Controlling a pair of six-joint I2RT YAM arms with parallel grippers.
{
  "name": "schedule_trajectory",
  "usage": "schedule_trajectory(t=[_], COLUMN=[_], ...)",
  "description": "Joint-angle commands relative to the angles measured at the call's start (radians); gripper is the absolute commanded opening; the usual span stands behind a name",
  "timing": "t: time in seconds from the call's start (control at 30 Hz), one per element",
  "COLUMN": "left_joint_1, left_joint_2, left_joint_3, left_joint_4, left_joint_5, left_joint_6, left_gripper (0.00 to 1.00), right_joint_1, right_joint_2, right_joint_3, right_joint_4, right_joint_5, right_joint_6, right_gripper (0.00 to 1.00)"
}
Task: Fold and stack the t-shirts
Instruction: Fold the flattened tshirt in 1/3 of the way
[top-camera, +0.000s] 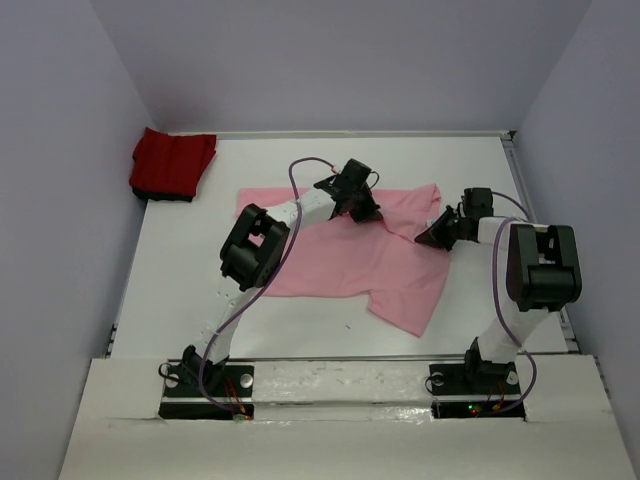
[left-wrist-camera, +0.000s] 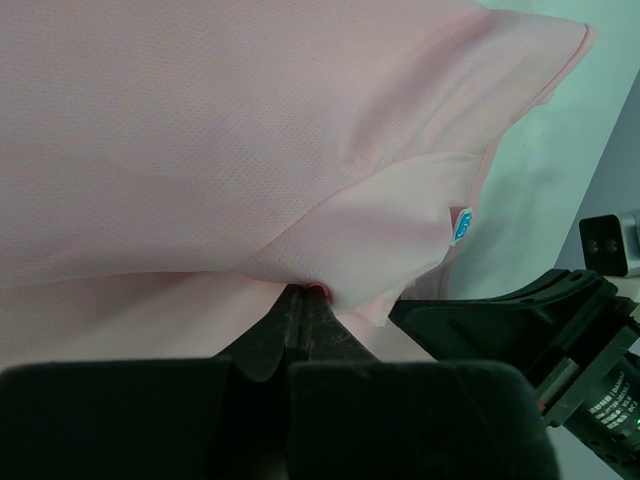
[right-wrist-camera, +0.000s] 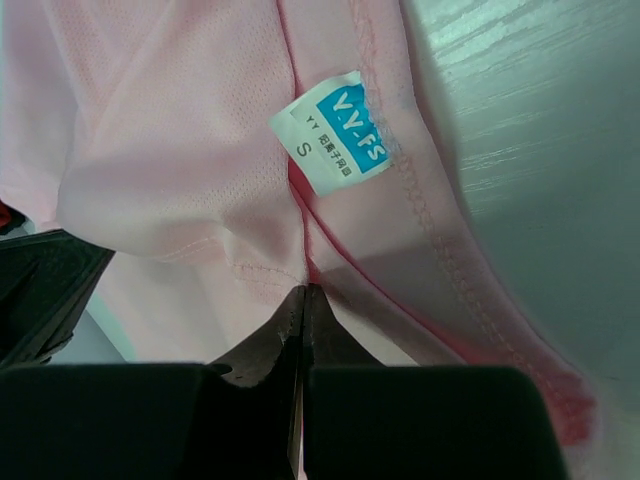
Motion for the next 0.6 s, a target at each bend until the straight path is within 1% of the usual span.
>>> schedule_trajectory(t=[0.0, 0.3, 0.43, 0.57], left_joint_1=[-0.001, -0.001, -0.002, -0.001], left_joint_2=[-0.071, -0.111, -0.135, -0.164], left_joint_3=[0.033, -0.024, -0.047, -0.078], left_joint_4=[-0.01, -0.021, -0.035, -0.036], left_joint_5=[0.037, 0.071, 0.116, 0.111], left_joint_6=[0.022, 0.04, 0.046, 0.049], left_gripper=[0.0, 0.0, 0.0, 0.0], right_joint_1=[0.01, 0.01, 0.01, 0.01], right_joint_2=[-0.025, -0.008, 0.006, 0.01], right_joint_3=[0.072, 0.141, 0.152, 0.152], right_joint_4=[-0.068, -0.122, -0.131, -0.14], right_joint_5=[0.042, 0.061, 0.064, 0.059], right_joint_6=[-0.027, -0.048, -0.057, -0.057], right_gripper=[0.0, 0.0, 0.0, 0.0])
